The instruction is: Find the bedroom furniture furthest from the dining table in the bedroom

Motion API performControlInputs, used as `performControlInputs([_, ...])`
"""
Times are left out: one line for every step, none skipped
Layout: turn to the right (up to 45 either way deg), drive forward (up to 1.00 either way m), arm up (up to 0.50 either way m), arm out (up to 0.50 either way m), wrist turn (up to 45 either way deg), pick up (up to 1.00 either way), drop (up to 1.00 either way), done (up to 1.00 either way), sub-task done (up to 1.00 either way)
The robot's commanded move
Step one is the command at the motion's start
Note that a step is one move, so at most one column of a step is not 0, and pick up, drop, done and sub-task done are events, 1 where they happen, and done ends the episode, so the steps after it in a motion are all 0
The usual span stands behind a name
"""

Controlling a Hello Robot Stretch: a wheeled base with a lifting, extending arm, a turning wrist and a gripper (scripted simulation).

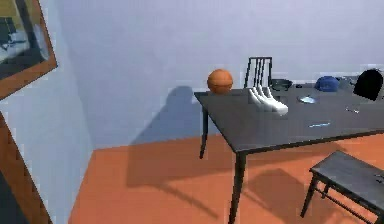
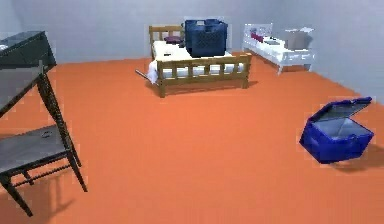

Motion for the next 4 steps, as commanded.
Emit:
performControlInputs([0.0, 0.25, 0.00, 0.00, 0.0, 0.00, 0.00, 0.00, 0.00])
performControlInputs([45.0, 0.00, 0.00, 0.00, 0.0, 0.00, 0.00, 0.00, 0.00])
performControlInputs([45.0, 0.00, 0.00, 0.00, 0.0, 0.00, 0.00, 0.00, 0.00])
performControlInputs([3.0, 0.00, 0.00, 0.00, 0.0, 0.00, 0.00, 0.00, 0.00])
